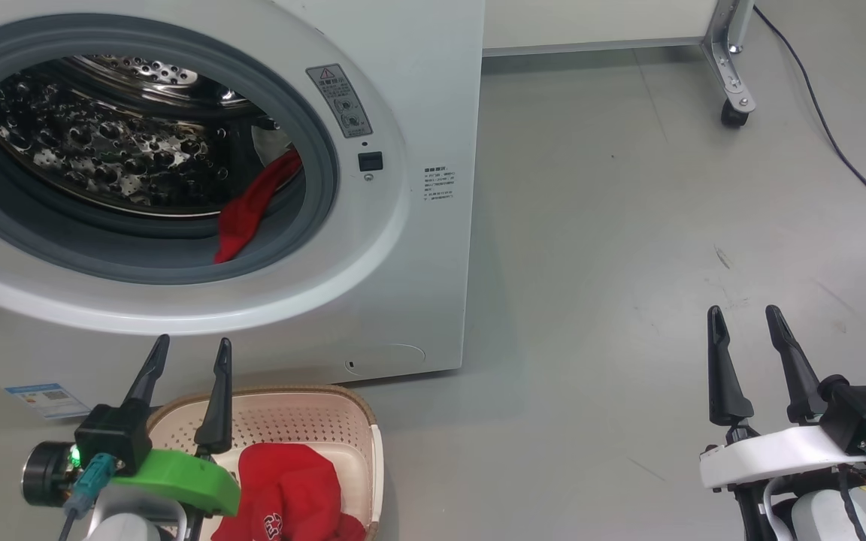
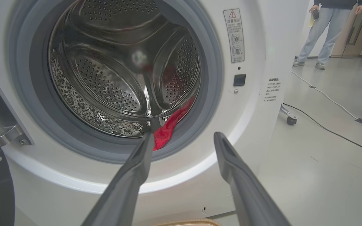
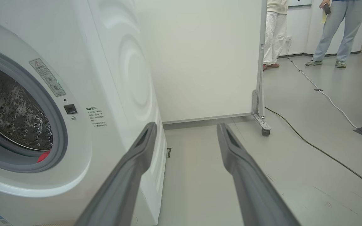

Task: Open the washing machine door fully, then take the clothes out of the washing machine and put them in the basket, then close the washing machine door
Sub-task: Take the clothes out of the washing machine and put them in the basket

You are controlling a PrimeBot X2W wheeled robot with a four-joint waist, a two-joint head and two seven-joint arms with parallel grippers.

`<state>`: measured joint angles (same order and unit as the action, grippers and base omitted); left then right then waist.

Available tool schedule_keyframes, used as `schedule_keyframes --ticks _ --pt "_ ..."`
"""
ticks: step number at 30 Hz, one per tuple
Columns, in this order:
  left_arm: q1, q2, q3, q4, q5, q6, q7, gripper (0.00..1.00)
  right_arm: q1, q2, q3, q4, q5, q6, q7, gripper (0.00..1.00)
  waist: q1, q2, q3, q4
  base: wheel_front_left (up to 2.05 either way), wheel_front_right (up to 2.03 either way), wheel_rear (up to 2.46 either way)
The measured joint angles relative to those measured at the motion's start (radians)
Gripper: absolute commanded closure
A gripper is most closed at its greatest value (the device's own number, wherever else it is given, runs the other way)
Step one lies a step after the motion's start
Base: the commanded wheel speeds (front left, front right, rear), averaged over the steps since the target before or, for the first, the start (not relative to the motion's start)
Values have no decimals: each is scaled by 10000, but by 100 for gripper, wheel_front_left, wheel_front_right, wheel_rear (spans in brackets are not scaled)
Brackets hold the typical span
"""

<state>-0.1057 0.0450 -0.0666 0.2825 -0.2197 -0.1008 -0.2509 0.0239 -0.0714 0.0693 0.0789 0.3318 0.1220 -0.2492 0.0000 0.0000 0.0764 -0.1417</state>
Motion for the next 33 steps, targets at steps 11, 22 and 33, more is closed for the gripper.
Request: schedule_keyframes --ticks 11,22,33 --pt "44 -6 -17 -56 0 75 0 0 0 0 33 0 0 0 0 0 0 0 33 -3 0 0 0" --pt "75 0 17 -186 82 138 -2 0 -5 12 385 -100 2 0 0 0 0 0 339 -161 0 0 0" --pt "5 282 393 -245 92 334 144 0 -176 125 823 -186 157 0 0 0 0 1 1127 -634 0 0 0"
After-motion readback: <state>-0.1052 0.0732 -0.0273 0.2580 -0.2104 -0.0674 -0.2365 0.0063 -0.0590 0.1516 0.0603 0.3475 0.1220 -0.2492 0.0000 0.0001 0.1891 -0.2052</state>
